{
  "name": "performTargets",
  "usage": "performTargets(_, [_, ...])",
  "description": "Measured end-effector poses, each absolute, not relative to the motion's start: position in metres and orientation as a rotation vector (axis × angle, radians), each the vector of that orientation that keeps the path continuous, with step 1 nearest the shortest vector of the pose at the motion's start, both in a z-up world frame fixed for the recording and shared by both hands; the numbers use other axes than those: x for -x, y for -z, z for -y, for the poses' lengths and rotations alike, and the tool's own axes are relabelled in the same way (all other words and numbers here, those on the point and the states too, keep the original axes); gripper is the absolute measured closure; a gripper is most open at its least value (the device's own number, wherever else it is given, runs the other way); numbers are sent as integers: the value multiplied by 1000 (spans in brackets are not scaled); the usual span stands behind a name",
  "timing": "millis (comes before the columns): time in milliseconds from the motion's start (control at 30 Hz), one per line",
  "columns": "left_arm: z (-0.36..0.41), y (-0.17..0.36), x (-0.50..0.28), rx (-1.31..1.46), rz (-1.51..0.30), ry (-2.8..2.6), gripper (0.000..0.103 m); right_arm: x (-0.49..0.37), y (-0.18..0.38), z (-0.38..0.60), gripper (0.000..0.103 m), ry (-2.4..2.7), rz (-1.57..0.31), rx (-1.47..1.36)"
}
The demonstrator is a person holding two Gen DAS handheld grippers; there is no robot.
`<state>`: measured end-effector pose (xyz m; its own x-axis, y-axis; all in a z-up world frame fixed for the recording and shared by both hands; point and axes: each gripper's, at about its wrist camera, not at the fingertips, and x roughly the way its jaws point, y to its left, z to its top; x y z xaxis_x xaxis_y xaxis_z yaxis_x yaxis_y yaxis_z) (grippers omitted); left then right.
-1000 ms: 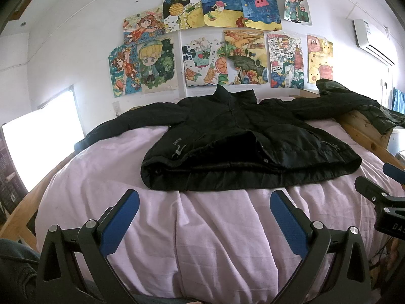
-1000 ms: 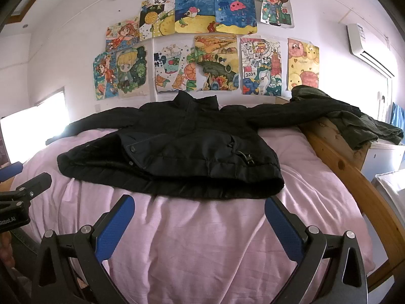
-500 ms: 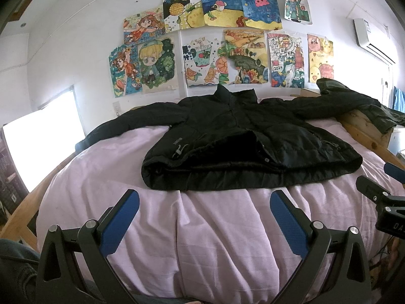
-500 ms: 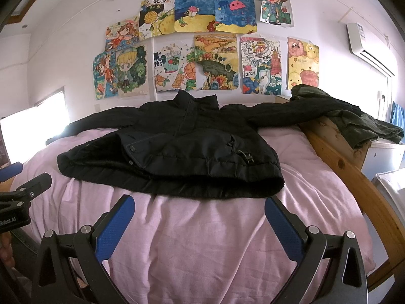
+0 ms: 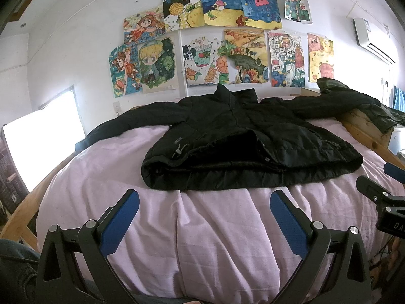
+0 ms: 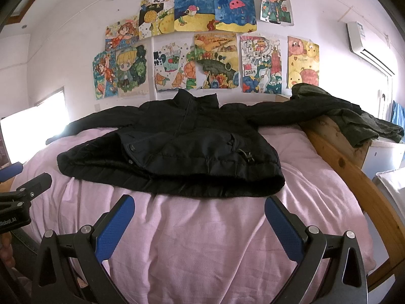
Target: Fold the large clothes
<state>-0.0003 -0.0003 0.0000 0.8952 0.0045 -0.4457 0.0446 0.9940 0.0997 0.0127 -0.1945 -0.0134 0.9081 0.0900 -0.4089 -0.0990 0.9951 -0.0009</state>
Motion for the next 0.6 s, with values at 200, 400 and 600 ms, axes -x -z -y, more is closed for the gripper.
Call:
performTargets(200, [-6,-1,0,-116,-457,21,2,-17,20,201,0,-93,-428,14])
performTargets(400, [-9,-2,3,-115,-459,19,2,-18,20,200,0,-95,-429,15])
performTargets(600, [-9,-2,3,-117,-459,16,2,-17,19,200,0,-95,-428,14])
